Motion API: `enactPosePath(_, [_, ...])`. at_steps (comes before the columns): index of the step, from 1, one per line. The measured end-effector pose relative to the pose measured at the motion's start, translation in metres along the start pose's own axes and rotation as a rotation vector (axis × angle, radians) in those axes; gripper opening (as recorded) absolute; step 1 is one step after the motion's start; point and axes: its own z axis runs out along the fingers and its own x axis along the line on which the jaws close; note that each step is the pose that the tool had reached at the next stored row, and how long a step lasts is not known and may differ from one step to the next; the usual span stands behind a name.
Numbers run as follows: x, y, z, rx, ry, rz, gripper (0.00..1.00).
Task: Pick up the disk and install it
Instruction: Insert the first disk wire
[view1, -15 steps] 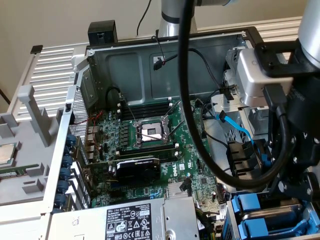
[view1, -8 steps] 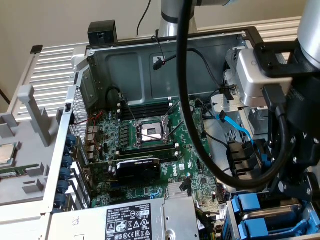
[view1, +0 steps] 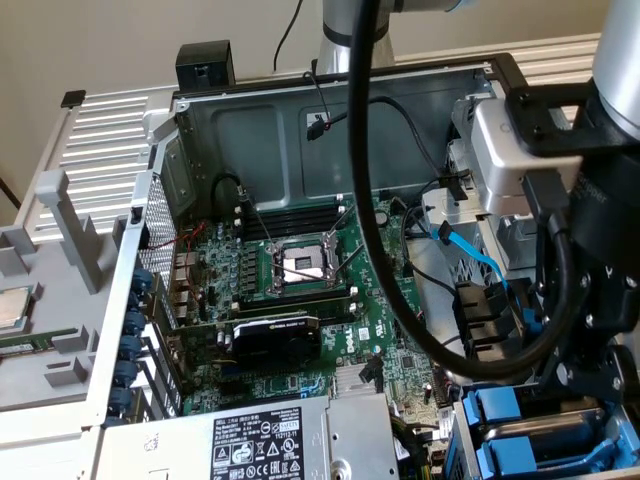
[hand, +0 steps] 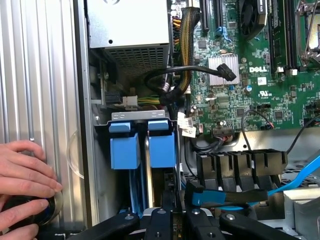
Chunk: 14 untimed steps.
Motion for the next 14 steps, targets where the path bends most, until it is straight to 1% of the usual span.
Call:
enactPosePath(6, [0.0001,0.0007,0.0000,0.0028,0.0006,0.000,0.17])
enactPosePath(11, [0.0001,0.0017,0.0004,0.0080,0.0013,0.000,0.17])
enactPosePath(14, [0.0001,0.0018,0.0006,0.0096,0.0020,0.000,0.17])
